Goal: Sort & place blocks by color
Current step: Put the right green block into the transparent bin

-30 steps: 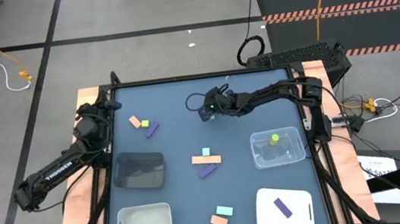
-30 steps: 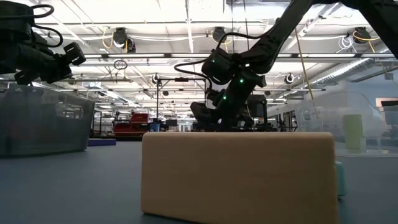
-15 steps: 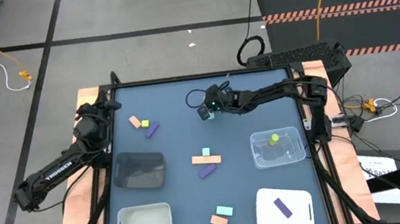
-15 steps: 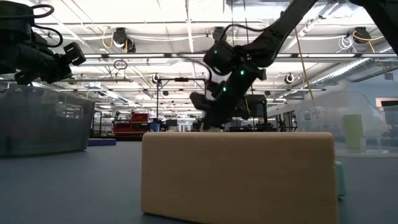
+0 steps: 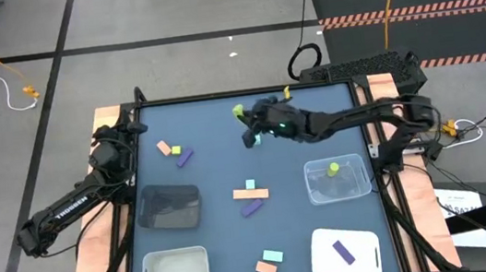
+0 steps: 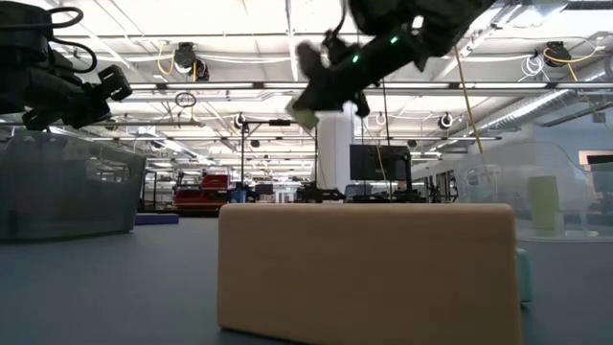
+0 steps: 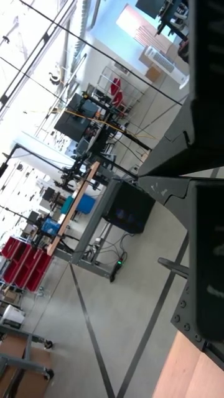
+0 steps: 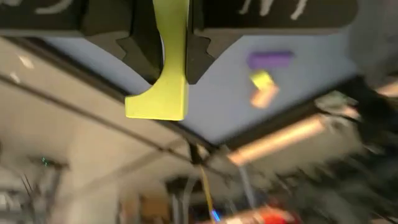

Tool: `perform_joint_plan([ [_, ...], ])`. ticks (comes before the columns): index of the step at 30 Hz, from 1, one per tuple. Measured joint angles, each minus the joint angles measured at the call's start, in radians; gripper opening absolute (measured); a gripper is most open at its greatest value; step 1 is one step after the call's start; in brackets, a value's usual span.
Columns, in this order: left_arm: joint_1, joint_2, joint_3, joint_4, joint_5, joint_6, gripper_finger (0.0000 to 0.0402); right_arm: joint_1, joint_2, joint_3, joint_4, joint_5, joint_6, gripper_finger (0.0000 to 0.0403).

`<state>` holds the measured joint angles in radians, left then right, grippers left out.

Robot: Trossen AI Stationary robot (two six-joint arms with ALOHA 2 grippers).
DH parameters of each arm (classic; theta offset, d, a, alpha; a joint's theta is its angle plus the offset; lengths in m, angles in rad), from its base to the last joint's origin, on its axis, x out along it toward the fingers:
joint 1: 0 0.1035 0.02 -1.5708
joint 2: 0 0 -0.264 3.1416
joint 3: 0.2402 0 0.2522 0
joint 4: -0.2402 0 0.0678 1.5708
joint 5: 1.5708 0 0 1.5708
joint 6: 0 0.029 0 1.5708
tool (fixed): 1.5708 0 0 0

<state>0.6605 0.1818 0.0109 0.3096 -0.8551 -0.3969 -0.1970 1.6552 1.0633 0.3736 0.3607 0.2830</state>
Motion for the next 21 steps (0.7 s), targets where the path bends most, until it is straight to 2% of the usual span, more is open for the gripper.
perform_joint_plan([
  [4, 0.0, 0.0, 0.0, 0.0, 0.0, 0.0, 0.001, 0.049, -0.09, -0.14, 0.238, -0.015, -0.061, 0.0032],
  [9, 0.0, 0.001, 0.0, 0.0, 0.0, 0.0, 0.001, 0.096, -0.139, -0.341, 0.665, -0.19, -0.119, 0.0032],
  [12, 0.0, 0.001, 0.0, 0.0, 0.0, 0.0, 0.001, 0.115, -0.142, -0.432, 0.872, -0.241, -0.112, 0.0032],
  [15, 0.0, 0.001, 0.0, 0.001, 0.0, 0.0, 0.001, 0.125, -0.141, -0.494, 0.962, -0.263, -0.121, 0.0032],
  [21, 0.0, 0.001, 0.0, 0.0, 0.0, 0.0, 0.001, 0.141, -0.141, -0.52, 0.989, -0.28, -0.132, 0.0032],
])
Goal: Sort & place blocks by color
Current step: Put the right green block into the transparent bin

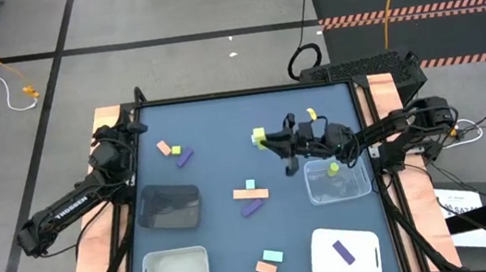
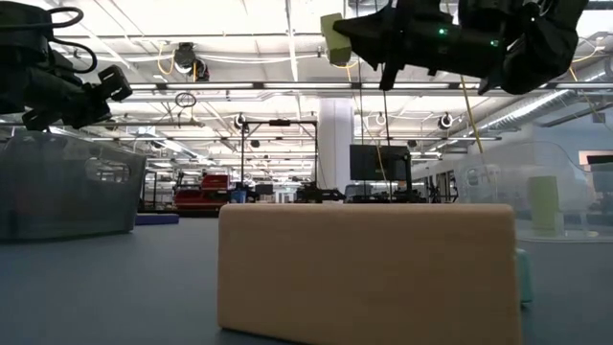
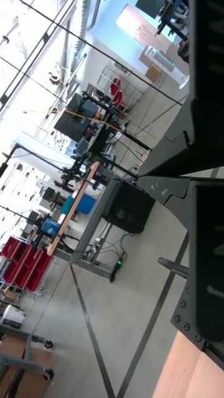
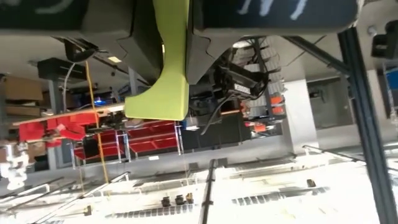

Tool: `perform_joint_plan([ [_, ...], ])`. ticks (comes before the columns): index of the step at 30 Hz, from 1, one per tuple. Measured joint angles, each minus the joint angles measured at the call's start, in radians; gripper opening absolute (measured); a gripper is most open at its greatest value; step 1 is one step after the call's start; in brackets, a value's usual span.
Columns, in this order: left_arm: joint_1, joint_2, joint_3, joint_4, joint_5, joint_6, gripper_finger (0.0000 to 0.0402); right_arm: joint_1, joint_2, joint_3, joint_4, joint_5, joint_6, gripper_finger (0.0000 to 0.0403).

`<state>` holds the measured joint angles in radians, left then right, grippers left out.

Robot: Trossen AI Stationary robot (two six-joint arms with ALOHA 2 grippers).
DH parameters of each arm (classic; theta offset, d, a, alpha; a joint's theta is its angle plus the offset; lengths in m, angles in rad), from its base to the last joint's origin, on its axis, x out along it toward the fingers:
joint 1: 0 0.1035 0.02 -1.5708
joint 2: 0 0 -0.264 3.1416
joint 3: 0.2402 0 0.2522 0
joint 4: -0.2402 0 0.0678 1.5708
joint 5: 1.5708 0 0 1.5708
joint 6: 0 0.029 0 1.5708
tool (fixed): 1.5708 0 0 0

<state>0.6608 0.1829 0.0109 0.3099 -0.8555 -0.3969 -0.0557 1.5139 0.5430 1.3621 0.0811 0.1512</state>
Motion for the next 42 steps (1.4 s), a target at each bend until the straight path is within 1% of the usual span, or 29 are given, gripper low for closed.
perform_joint_plan([
  [7, 0.0, 0.0, 0.0, 0.0, 0.0, 0.0, 0.001, 0.001, -0.003, 0.0, -0.034, -0.006, -0.007, 0.0032],
  [10, 0.0, 0.0, 0.0, 0.0, 0.0, 0.0, 0.001, 0.001, -0.035, 0.001, -0.15, 0.004, 0.015, 0.0032],
  [11, 0.0, 0.0, 0.0, 0.0, 0.0, 0.0, 0.001, 0.001, -0.051, 0.003, -0.205, 0.025, 0.021, 0.0032],
  [15, 0.0, 0.0, 0.0, 0.0, 0.0, 0.0, 0.001, 0.001, -0.154, 0.023, -0.509, 0.1, 0.055, 0.0032],
  [21, 0.0, 0.0, 0.0, 0.0, 0.0, 0.0, 0.001, 0.007, -0.348, 0.117, -1.052, 0.102, 0.179, 0.0032],
  [26, 0.0, 0.0, 0.0, 0.0, 0.0, 0.0, 0.001, 0.031, -0.462, 0.248, -1.528, 0.095, 0.366, 0.0031],
  [30, 0.0, 0.0, 0.0, 0.0, 0.0, 0.0, 0.001, 0.063, -0.485, 0.348, -1.868, 0.062, 0.561, 0.0031],
  [33, 0.0, 0.0, 0.0, 0.0, 0.0, 0.0, 0.001, 0.091, -0.486, 0.388, -2.025, 0.0, 0.671, 0.0031],
  [37, 0.0, 0.0, 0.0, 0.0, 0.0, 0.0, 0.001, 0.133, -0.485, 0.39, -2.179, -0.085, 0.801, 0.0031],
  [42, 0.0, 0.0, 0.0, 0.0, 0.0, 0.0, 0.001, 0.193, -0.46, 0.39, -2.377, -0.086, 0.938, 0.0035],
])
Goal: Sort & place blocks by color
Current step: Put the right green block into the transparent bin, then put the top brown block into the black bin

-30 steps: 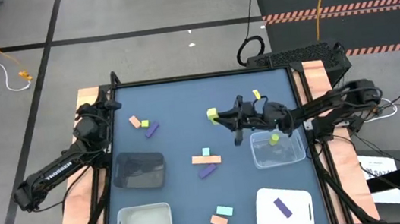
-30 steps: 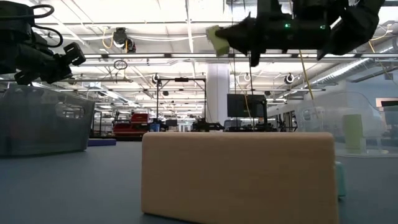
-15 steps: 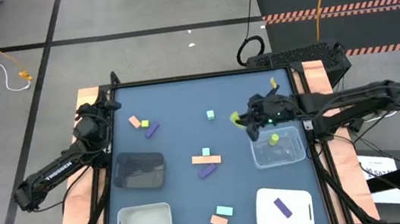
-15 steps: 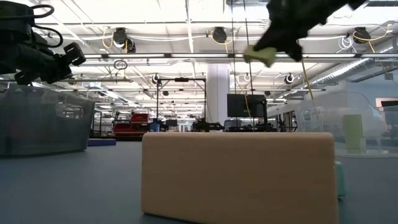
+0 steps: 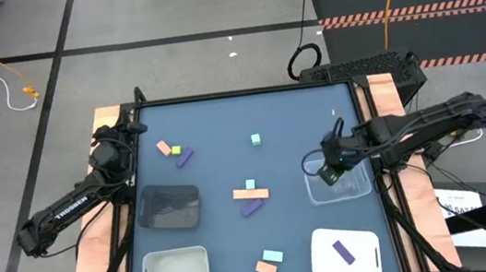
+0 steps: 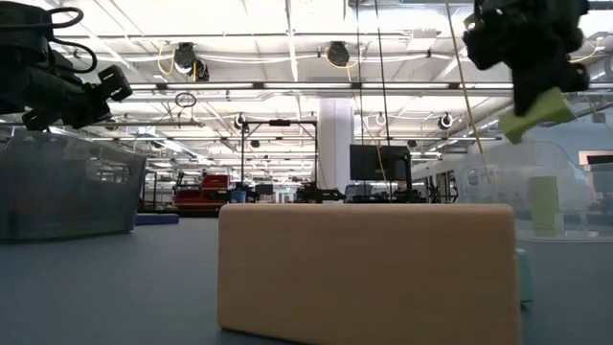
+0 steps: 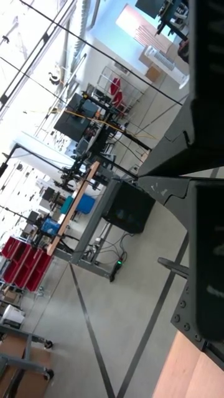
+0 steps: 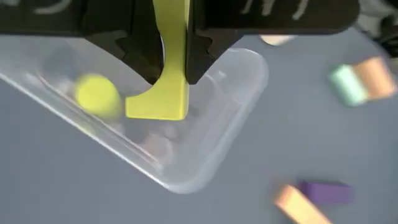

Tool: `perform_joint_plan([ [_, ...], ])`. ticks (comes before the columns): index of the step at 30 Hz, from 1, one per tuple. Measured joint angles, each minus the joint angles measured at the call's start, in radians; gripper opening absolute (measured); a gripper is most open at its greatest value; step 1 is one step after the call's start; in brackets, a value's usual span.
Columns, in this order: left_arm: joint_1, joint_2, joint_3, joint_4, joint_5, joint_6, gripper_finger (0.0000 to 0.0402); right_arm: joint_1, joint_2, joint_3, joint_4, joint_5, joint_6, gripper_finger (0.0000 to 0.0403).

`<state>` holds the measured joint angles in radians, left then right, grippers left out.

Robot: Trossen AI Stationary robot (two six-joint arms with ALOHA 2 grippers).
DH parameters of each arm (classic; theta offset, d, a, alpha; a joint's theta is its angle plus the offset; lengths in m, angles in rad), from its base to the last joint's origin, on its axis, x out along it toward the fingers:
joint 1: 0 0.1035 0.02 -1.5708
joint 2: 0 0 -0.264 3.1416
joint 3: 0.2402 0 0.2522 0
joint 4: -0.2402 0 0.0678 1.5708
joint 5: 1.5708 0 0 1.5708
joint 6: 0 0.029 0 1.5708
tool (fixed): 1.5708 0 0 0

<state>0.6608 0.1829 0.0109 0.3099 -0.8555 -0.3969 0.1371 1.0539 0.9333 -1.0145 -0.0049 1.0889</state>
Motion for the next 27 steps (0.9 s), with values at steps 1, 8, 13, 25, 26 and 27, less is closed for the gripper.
perform_joint_plan([
  [1, 0.0, 0.0, 0.0, 0.0, 0.0, 0.0, 0.001, 0.009, 0.004, 0.0, -0.022, 0.0, 0.018, 0.0035],
  [8, 0.0, 0.0, 0.0, 0.0, 0.0, 0.0, 0.001, 0.046, 0.021, 0.0, -0.034, 0.001, 0.051, 0.0047],
  [13, 0.0, 0.0, 0.0, 0.0, 0.0, 0.0, 0.001, 0.056, 0.021, 0.0, -0.034, 0.001, 0.051, 0.0065],
  [25, 0.0, 0.0, 0.0, 0.0, 0.0, 0.0, 0.001, 0.056, 0.021, 0.0, -0.034, 0.001, -0.054, 0.0146],
  [26, 0.0, 0.0, 0.0, 0.0, 0.0, 0.0, 0.001, 0.056, 0.021, 0.0, -0.033, 0.001, -0.068, 0.0154],
  [27, 0.0, 0.0, 0.0, 0.0, 0.0, 0.0, 0.001, 0.056, 0.021, 0.0, -0.032, 0.0, -0.083, 0.0162],
])
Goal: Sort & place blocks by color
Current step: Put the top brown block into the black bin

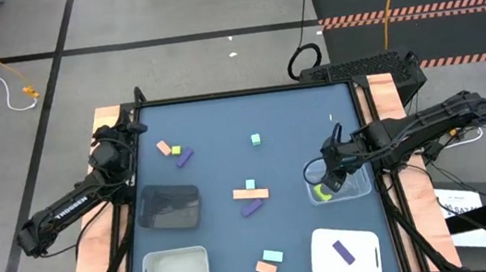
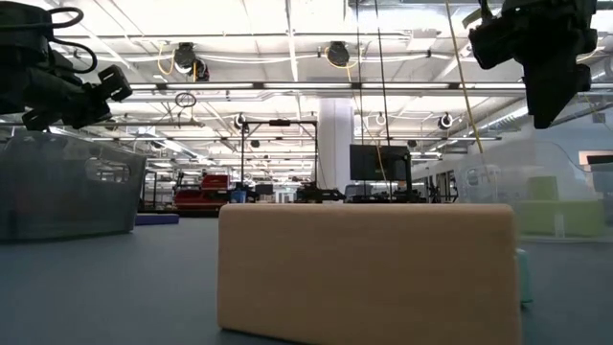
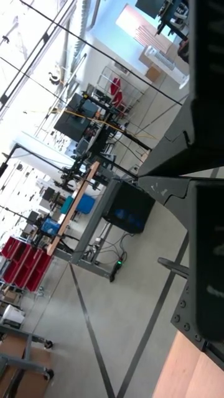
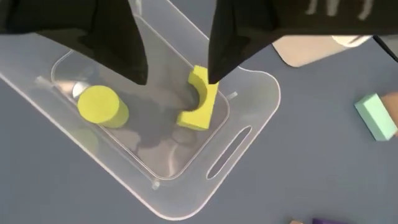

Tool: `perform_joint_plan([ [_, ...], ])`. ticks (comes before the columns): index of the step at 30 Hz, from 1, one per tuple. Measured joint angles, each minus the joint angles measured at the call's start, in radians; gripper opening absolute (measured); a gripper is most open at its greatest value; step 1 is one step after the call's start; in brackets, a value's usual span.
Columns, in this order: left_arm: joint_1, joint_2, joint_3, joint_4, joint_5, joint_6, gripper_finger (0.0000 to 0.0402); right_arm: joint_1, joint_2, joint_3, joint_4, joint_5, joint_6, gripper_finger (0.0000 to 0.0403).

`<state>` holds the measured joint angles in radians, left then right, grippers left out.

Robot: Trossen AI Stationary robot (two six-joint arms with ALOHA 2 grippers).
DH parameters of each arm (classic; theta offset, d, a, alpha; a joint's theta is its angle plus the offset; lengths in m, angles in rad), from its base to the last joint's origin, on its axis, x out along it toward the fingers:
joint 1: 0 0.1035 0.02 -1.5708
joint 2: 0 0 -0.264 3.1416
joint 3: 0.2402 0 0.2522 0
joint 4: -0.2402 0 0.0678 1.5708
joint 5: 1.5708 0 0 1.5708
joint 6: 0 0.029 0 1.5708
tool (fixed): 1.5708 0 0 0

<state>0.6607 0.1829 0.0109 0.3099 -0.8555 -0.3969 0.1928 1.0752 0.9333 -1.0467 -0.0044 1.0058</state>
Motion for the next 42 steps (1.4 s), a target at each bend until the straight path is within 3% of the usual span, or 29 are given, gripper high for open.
perform_joint_plan([
  [7, 0.0, 0.0, 0.0, 0.0, 0.0, 0.0, 0.001, -0.001, 0.0, 0.0, 0.084, -0.001, -0.168, 0.0195],
  [20, 0.0, 0.0, 0.0, 0.016, 0.0, -0.001, 0.001, -0.001, 0.0, 0.0, 0.365, 0.008, -0.468, 0.0192],
  [30, 0.001, 0.0, 0.0, 0.121, -0.011, -0.057, 0.001, -0.004, 0.0, 0.0, 0.399, 0.166, -0.568, 0.0192],
  [36, 0.001, 0.0, 0.0, 0.183, 0.074, -0.058, 0.001, -0.028, -0.001, 0.0, 0.432, 0.243, -0.611, 0.0192],
  [42, 0.001, 0.0, 0.0, 0.193, 0.065, -0.107, 0.001, -0.061, -0.001, -0.001, 0.439, 0.245, -0.611, 0.0192],
])
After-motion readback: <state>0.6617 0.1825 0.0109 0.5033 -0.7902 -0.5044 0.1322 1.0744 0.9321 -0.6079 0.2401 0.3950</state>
